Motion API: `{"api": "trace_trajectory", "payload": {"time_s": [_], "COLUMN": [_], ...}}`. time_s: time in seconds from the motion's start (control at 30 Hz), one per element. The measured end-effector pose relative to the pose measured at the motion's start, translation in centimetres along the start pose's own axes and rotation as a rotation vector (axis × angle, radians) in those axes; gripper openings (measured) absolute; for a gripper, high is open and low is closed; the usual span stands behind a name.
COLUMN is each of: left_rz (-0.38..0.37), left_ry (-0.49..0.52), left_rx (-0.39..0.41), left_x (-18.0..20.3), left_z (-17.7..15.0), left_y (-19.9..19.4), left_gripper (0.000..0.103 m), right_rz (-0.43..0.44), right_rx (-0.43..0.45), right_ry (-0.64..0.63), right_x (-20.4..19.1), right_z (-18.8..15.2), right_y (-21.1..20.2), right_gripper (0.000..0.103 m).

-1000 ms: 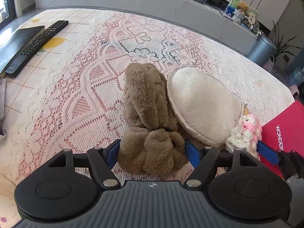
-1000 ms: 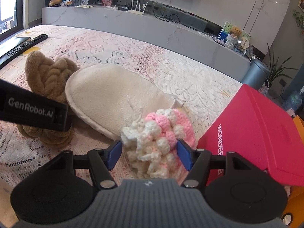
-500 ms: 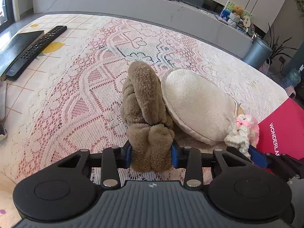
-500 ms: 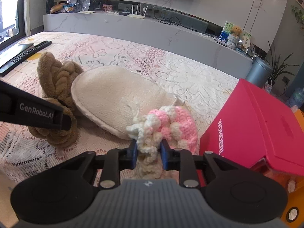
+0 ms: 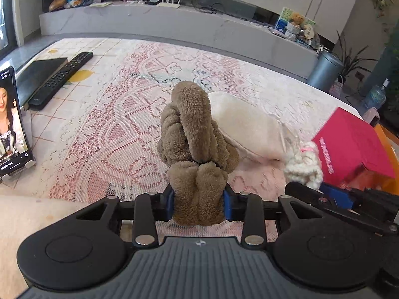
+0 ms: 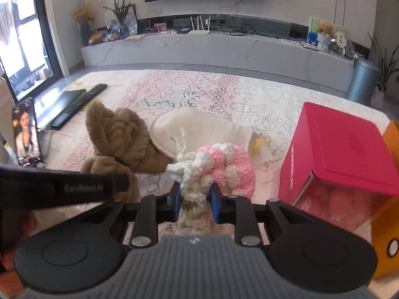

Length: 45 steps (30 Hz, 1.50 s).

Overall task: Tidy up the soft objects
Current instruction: 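Carry the brown towel and crochet piece over the orange box with both tools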

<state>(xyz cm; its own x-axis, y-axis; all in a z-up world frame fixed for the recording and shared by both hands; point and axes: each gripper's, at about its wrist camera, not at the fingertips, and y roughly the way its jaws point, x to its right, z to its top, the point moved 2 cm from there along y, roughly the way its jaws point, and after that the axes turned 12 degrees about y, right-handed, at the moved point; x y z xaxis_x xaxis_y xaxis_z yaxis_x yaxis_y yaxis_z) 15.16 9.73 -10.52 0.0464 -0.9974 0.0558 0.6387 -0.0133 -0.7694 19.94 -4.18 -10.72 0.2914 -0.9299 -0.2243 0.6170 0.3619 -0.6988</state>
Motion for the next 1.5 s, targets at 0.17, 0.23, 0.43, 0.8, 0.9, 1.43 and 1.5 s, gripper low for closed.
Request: {"api": "trace_trajectory", "payload": {"time_s": [0.17,0.23,0.43,0.8,0.9,1.43,1.5], "left_rz": [0.0,-0.002,-0.034,-0.206,-0.246,-0.449,-0.452], "left_ry": [0.039,0.053,0.097,0.255,0.306,0.516,0.553], "left_rx": [0.047,0.068,0.133,0.2,0.221,0.122,0.103], "left_x": [1.5,2.2,4.6,14.1,17.1,31.5,33.0], "left_z": [-0.5,-0.6,-0.7,1.2,2.1,7.7,7.9], "left_y": [-2.5,-3.6,-6.8,-9.3,-9.4,-3.3,-2.0], "left_gripper": [0.041,0.041,0.041,0.041,0.041,0.041,0.041], "right_rz": [0.015,0.023,0.009,-0.128,-0.171,-0.351,-0.364], "right_rx": [0.04,0.062,0.155,0.317,0.351,0.3,0.263], "right_ry": [-0.004,0.003,0.03,0.143,0.161,0.21,0.235], "right_x": [0.1,0.5,2.6,10.2,12.6,26.5,28.7], "right_z": [-0.8,-1.0,-1.0,-0.6,-0.3,4.2,4.7], "right_y": [-3.5,-5.1,-10.7,-19.0,-20.7,-22.4,-21.7], "right_gripper": [0.023,0.023,0.023,0.023,0.023,0.023,0.023]}}
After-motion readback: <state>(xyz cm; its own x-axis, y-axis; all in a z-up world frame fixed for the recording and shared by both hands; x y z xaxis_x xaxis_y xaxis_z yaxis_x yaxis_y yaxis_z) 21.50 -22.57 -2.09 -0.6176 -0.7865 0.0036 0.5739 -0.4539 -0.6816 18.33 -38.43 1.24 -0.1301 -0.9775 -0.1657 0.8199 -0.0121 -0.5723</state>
